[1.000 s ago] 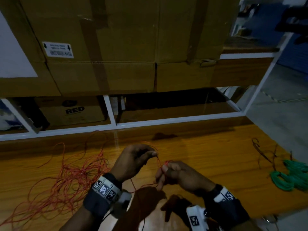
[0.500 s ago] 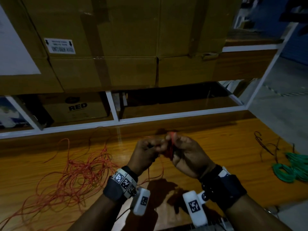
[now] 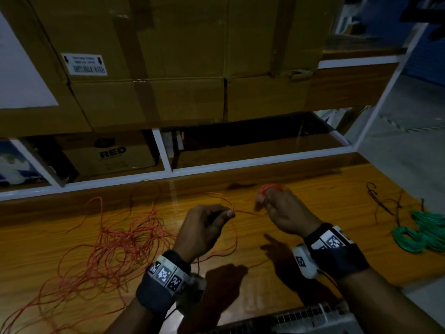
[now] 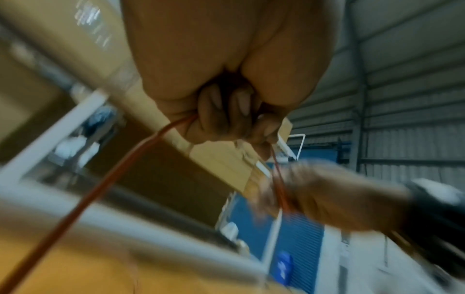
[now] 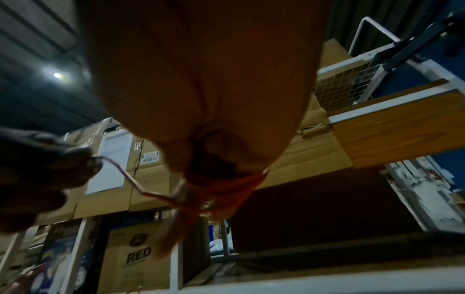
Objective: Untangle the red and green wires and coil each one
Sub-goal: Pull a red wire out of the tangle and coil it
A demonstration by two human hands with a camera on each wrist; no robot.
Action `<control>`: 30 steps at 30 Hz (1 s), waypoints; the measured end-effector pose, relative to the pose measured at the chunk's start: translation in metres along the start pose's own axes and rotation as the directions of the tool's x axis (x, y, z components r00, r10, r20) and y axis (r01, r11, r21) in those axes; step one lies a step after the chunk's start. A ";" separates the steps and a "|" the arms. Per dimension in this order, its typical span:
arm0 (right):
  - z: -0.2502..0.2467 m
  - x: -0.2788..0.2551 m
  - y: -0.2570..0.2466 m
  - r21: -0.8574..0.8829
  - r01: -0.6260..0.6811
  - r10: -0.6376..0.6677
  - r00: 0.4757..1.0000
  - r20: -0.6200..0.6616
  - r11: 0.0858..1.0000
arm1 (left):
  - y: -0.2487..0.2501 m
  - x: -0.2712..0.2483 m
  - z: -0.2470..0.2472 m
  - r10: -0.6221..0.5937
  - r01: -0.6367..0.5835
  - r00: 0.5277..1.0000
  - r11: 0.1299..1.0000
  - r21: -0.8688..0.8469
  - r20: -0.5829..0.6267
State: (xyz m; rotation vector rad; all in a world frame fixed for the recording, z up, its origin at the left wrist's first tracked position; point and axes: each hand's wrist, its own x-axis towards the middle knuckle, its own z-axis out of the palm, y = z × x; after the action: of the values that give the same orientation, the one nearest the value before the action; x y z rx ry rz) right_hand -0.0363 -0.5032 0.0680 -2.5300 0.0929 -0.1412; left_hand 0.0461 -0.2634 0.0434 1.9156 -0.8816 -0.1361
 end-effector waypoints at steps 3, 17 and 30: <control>0.011 -0.016 -0.011 0.267 -0.061 -0.036 0.938 0.345 0.962 | 0.007 0.013 -0.020 0.053 -0.050 0.997 0.998 0.040 -0.060; -0.013 -0.030 -0.059 0.941 -0.168 -0.535 0.786 0.308 0.295 | 0.038 0.040 0.015 0.077 -0.049 0.995 0.919 -0.392 0.057; -0.012 -0.014 -0.033 0.342 0.019 0.095 0.945 -0.313 0.939 | 0.016 0.007 0.036 -0.065 0.085 0.987 0.988 -0.128 0.147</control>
State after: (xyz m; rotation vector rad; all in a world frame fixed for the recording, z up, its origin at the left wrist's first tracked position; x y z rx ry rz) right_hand -0.0506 -0.4818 0.0959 -2.1355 0.2292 -0.5160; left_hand 0.0273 -0.2981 0.0401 1.8307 -0.8721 -0.3727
